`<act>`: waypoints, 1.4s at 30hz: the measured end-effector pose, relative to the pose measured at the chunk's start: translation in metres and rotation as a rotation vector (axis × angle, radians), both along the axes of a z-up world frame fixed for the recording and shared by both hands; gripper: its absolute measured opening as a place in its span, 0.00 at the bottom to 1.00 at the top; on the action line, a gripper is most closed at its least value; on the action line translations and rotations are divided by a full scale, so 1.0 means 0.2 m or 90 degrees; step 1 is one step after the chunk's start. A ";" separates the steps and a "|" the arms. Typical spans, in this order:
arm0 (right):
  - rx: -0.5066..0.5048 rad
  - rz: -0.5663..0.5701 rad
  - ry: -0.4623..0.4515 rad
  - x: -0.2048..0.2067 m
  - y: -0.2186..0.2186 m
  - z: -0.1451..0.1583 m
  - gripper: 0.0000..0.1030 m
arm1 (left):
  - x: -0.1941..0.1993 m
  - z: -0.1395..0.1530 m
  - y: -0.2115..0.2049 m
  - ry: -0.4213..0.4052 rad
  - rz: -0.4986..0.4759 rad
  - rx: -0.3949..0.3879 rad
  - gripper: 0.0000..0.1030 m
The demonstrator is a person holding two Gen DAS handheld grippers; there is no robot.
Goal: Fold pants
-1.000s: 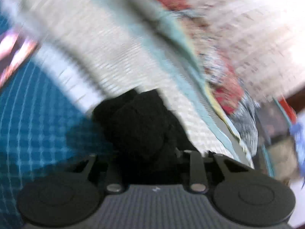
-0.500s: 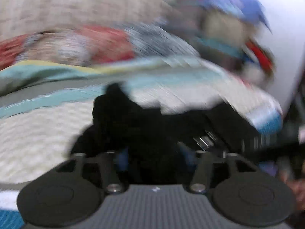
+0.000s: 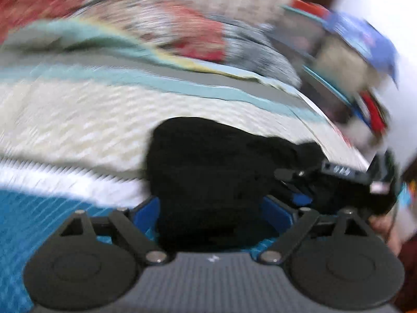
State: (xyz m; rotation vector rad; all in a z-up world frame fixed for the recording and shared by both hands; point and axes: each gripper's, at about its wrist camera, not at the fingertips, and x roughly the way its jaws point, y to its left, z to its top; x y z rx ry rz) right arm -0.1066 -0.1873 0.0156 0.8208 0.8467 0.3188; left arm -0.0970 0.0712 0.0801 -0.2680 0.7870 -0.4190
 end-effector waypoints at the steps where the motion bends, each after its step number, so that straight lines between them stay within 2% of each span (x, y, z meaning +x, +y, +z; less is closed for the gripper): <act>1: 0.004 0.012 0.007 0.05 0.03 -0.02 0.69 | 0.00 -0.01 0.05 0.015 0.022 -0.015 0.83; 2: -0.007 0.023 0.019 0.09 0.09 -0.03 0.60 | 0.01 -0.02 0.08 0.025 0.036 -0.022 0.83; 3: -0.033 0.027 0.029 0.09 0.11 0.00 0.36 | 0.01 -0.03 0.09 0.033 0.049 -0.023 0.82; 5: -0.090 0.032 -0.001 0.08 0.11 0.10 0.23 | 0.03 -0.04 0.10 0.038 0.059 -0.021 0.82; 8: -0.219 0.006 -0.125 -0.08 0.13 0.28 0.21 | 0.02 -0.06 0.09 0.037 0.053 -0.015 0.82; 10: -0.301 -0.025 -0.177 -0.17 0.14 0.31 0.21 | 0.04 -0.09 0.06 0.043 0.043 -0.014 0.82; 11: -0.331 -0.037 -0.174 -0.17 0.14 0.27 0.23 | 0.04 -0.11 0.06 0.048 0.038 -0.016 0.82; 13: -0.365 -0.038 -0.092 -0.14 0.12 0.13 0.36 | 0.06 -0.13 0.02 0.061 0.032 -0.019 0.82; 14: -0.337 -0.042 -0.070 -0.14 0.08 0.09 0.39 | 0.06 -0.14 0.01 0.065 0.030 -0.022 0.82; 15: -0.298 -0.062 -0.074 -0.16 0.03 0.11 0.41 | 0.07 -0.14 0.01 0.067 0.028 -0.028 0.82; 16: -0.288 -0.069 -0.077 -0.18 0.01 0.15 0.41 | 0.07 -0.13 0.00 0.066 0.025 -0.037 0.82; 19: -0.352 -0.108 -0.140 -0.22 0.06 0.28 0.42 | 0.07 -0.11 0.00 0.052 0.018 -0.055 0.82; 21: -0.361 -0.131 -0.186 -0.22 0.07 0.32 0.43 | 0.09 -0.09 -0.02 0.046 0.011 -0.059 0.82; 23: -0.342 -0.100 -0.199 -0.22 0.06 0.32 0.43 | 0.12 -0.08 -0.05 0.045 0.004 -0.059 0.81; 24: -0.324 -0.065 -0.184 -0.18 0.08 0.28 0.43 | 0.13 -0.07 -0.08 0.043 -0.002 -0.059 0.80; 27: -0.250 0.061 -0.047 -0.04 0.13 0.02 0.45 | 0.17 -0.08 -0.18 0.043 -0.031 -0.049 0.80; 28: -0.252 0.050 -0.071 -0.06 0.13 0.02 0.45 | 0.18 -0.08 -0.22 0.048 -0.040 -0.042 0.80; 31: -0.246 0.069 -0.092 -0.06 0.07 0.13 0.45 | 0.17 -0.07 -0.30 0.045 -0.068 -0.031 0.80; 32: -0.237 0.049 -0.116 -0.09 0.01 0.17 0.45 | 0.16 -0.06 -0.31 0.041 -0.076 -0.027 0.80; 34: -0.249 -0.039 -0.164 -0.17 -0.18 0.25 0.48 | 0.17 -0.06 -0.33 0.035 -0.083 -0.022 0.81; 36: -0.278 -0.139 -0.174 -0.24 -0.38 0.28 0.54 | 0.19 -0.05 -0.36 0.041 -0.085 -0.022 0.81; 37: -0.284 -0.192 -0.170 -0.27 -0.50 0.28 0.56 | 0.21 -0.05 -0.37 0.044 -0.086 -0.021 0.81; 39: -0.278 -0.291 -0.135 -0.32 -0.71 0.25 0.70 | 0.25 -0.05 -0.42 0.048 -0.091 -0.016 0.81; 41: -0.240 -0.358 -0.099 -0.35 -0.88 0.19 0.76 | 0.28 -0.05 -0.48 0.044 -0.102 -0.006 0.81; 42: -0.213 -0.375 -0.082 -0.35 -0.96 0.16 0.75 | 0.29 -0.05 -0.52 0.041 -0.109 0.005 0.81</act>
